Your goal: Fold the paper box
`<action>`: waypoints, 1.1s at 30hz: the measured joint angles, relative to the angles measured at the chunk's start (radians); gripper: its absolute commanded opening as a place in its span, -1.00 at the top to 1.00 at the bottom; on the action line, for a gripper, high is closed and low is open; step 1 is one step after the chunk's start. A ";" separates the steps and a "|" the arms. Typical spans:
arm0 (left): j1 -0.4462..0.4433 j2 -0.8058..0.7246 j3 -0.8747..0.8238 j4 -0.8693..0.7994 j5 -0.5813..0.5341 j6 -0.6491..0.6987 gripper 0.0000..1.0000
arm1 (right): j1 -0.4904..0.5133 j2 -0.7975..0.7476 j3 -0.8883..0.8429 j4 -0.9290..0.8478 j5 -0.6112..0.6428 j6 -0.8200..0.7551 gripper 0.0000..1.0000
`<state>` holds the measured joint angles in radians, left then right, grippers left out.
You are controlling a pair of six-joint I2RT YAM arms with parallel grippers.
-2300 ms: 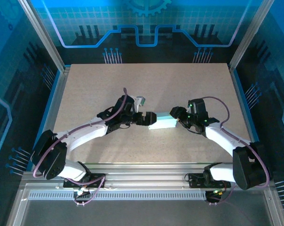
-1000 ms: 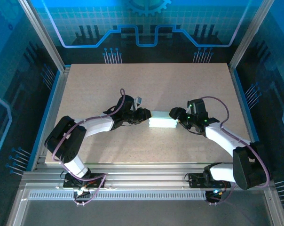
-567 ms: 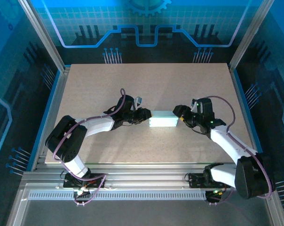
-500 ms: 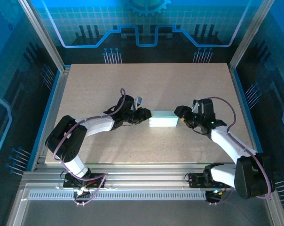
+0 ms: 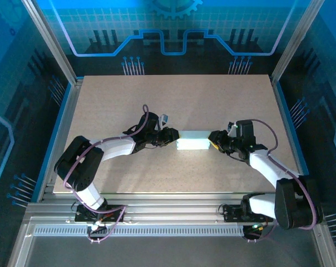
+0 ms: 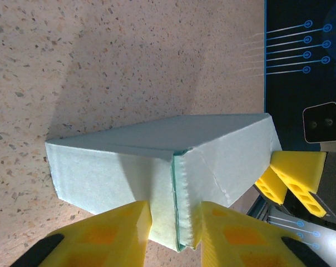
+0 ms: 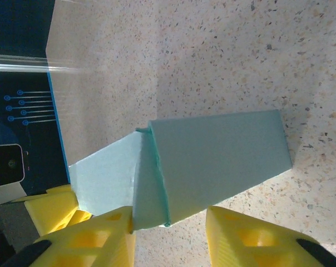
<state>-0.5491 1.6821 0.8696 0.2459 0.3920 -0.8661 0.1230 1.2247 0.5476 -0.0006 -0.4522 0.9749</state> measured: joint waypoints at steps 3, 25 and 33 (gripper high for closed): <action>0.002 0.002 0.000 0.000 0.006 0.000 0.43 | -0.008 0.004 -0.010 0.018 -0.014 -0.004 0.52; 0.013 0.025 0.011 0.014 0.042 0.000 0.42 | -0.032 0.087 0.154 -0.104 0.042 -0.126 -0.07; 0.017 0.032 0.012 0.024 0.055 0.004 0.62 | -0.032 0.160 0.160 -0.053 0.014 -0.141 0.62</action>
<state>-0.5320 1.7142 0.8818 0.2703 0.4473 -0.8623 0.0914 1.3846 0.7078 -0.0536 -0.4385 0.8337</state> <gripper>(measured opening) 0.229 0.219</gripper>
